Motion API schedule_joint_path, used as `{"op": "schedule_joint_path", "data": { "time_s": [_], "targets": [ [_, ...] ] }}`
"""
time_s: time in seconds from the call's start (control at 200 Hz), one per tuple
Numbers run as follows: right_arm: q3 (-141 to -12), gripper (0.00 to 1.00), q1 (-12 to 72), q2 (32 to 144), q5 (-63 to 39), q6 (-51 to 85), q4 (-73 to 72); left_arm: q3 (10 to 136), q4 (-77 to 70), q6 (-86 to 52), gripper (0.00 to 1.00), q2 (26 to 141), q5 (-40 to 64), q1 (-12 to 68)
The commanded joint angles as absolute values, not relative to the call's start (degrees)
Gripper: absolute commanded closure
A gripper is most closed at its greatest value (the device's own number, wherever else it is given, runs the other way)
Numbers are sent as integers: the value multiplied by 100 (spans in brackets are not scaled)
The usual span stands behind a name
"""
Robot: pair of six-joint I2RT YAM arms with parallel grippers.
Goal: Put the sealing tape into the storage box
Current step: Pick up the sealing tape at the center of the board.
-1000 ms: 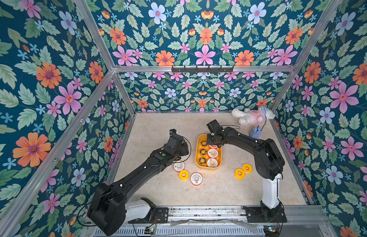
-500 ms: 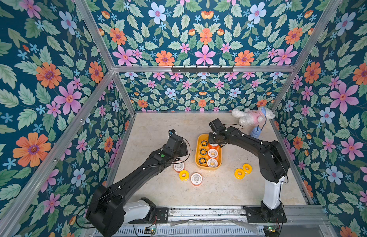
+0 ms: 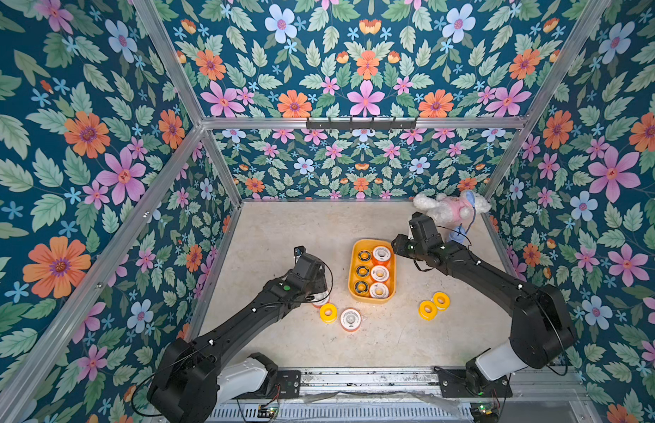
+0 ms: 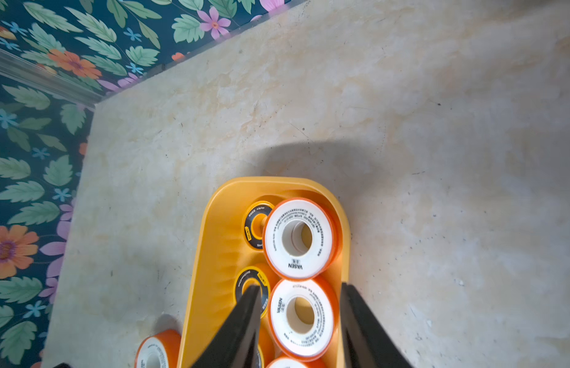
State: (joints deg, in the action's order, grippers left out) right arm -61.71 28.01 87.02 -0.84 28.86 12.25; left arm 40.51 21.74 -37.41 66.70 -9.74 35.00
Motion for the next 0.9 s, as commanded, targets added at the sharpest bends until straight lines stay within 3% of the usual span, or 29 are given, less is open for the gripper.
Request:
{"op": "schedule_joint_path", "data": {
  "time_s": [0.0, 0.74, 0.895],
  "targets": [
    [-5905, 54, 2649, 8451, -193, 3057, 893, 3855, 2365, -3868, 30, 6647, -972, 3506],
    [-5588, 54, 2531, 8211, -310, 3121, 879, 3355, 1744, -3950, 53, 7067, -661, 3506],
    [-5602, 54, 2531, 8200, -255, 3103, 921, 3399, 1672, -3922, 54, 7256, -694, 3507]
  ]
}}
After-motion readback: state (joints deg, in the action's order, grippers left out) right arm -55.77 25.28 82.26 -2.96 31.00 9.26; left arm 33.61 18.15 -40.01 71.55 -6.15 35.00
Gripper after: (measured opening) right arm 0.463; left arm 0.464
